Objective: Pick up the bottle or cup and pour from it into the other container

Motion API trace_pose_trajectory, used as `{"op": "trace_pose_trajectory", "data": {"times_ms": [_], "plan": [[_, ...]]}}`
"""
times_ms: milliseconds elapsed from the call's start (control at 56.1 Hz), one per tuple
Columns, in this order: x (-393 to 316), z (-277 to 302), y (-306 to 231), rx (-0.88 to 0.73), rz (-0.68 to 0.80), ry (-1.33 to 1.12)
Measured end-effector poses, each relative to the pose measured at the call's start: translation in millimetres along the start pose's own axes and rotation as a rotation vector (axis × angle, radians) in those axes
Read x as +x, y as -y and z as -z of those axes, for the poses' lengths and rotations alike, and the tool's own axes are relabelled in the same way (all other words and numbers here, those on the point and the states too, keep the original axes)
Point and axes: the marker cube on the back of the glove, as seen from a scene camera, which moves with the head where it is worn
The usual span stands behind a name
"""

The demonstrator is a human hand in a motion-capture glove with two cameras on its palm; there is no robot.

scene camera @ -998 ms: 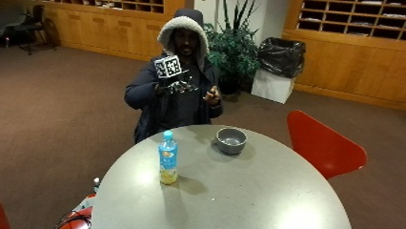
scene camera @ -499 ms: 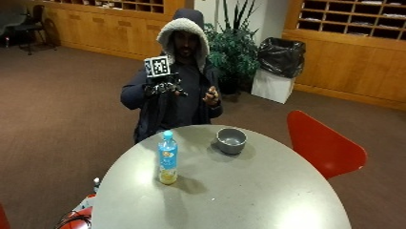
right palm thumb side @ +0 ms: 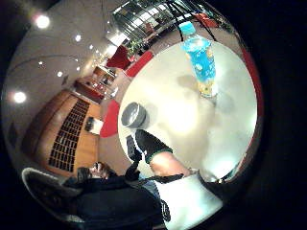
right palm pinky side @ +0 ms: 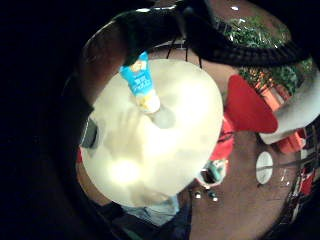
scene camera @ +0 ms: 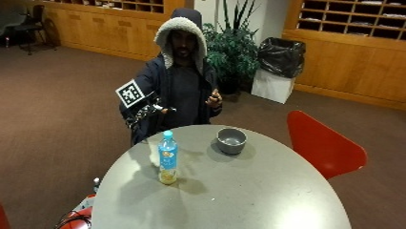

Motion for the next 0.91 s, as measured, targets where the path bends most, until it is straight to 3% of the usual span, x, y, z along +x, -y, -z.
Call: {"op": "trace_pose_trajectory", "data": {"times_ms": [89, 249, 552, 909], "plan": [[14, -18, 19, 0.018, -0.091, 0.149], [35, -51, 33, -0.107, -0.022, 0.436], [45, -117, 87, -0.207, -0.128, 0.804], [51, -160, 108, -0.053, -0.224, 0.96]]}}
